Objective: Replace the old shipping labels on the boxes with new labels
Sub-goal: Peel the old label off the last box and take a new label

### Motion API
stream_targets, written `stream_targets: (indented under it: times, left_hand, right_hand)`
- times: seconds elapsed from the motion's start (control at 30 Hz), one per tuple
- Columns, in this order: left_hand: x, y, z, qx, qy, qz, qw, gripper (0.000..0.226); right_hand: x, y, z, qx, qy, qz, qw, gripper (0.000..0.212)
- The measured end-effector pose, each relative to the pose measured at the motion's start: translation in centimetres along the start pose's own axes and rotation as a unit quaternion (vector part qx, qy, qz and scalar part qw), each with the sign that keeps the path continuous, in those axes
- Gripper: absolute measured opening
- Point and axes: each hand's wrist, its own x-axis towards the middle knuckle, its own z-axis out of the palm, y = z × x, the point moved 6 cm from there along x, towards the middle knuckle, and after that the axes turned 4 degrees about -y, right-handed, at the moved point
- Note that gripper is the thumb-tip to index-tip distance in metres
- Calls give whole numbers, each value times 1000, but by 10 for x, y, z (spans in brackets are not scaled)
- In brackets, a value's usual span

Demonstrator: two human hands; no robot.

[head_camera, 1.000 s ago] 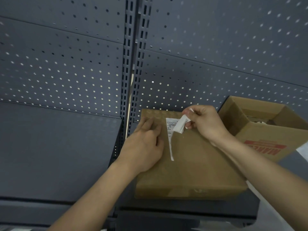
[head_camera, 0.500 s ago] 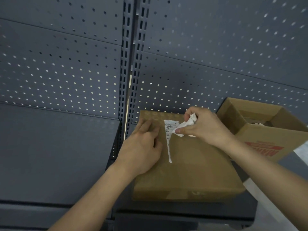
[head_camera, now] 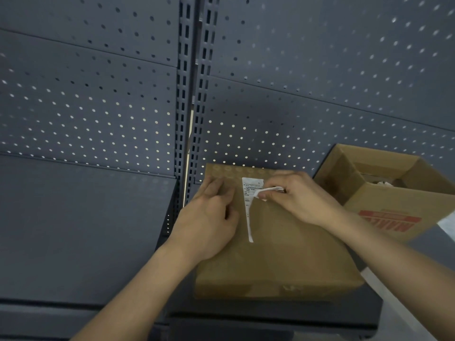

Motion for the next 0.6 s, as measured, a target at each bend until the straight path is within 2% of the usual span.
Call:
stream_targets:
  times: [0.3, 0.43, 0.53, 0.6]
  left_hand:
    - [0, 0, 2, 8, -8, -3, 1000, 54]
    - [0, 1, 1, 6, -9, -6, 1000, 53]
    - [0, 0, 2, 5, -9, -10, 1000, 53]
    - [0, 0, 2, 6, -5, -9, 1000, 52]
  right_hand:
    - [17, 21, -20, 70, 59, 79, 993, 18]
    - [25, 27, -20, 143, 93, 129, 977, 23]
    - [26, 33, -29, 204, 151, 170, 952, 31]
    - [27, 36, -42, 180, 189, 179, 949, 32]
